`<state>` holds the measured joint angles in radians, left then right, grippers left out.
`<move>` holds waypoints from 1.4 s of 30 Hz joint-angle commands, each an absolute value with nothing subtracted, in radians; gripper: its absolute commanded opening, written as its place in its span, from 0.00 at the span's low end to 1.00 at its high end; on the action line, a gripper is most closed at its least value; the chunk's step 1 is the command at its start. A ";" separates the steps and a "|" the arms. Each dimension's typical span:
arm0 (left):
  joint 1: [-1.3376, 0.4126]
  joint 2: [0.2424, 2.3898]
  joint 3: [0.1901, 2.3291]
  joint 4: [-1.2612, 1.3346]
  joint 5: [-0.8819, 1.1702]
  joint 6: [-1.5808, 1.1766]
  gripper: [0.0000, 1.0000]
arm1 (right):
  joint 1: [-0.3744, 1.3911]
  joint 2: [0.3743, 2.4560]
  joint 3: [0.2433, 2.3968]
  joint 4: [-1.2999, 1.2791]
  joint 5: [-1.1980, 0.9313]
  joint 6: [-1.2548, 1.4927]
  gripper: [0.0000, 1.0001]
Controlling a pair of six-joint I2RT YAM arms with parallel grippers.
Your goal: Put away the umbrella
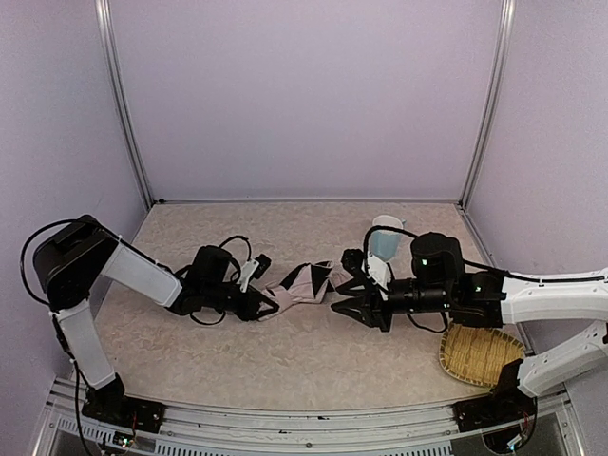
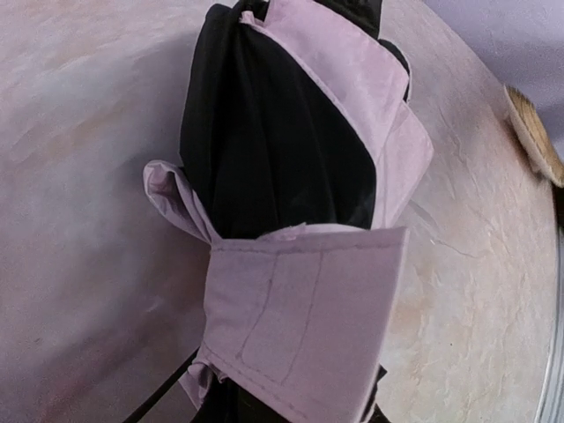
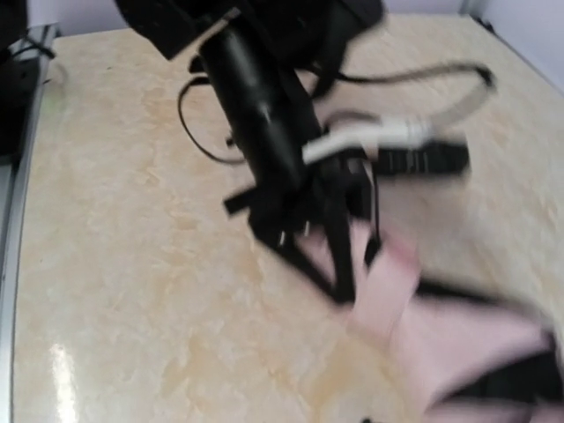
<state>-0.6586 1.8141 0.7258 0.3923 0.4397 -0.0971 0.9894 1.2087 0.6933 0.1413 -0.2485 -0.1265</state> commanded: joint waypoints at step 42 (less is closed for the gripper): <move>-0.799 1.891 1.019 0.020 -0.444 0.462 0.89 | 0.936 1.059 0.630 0.115 -0.288 0.000 0.47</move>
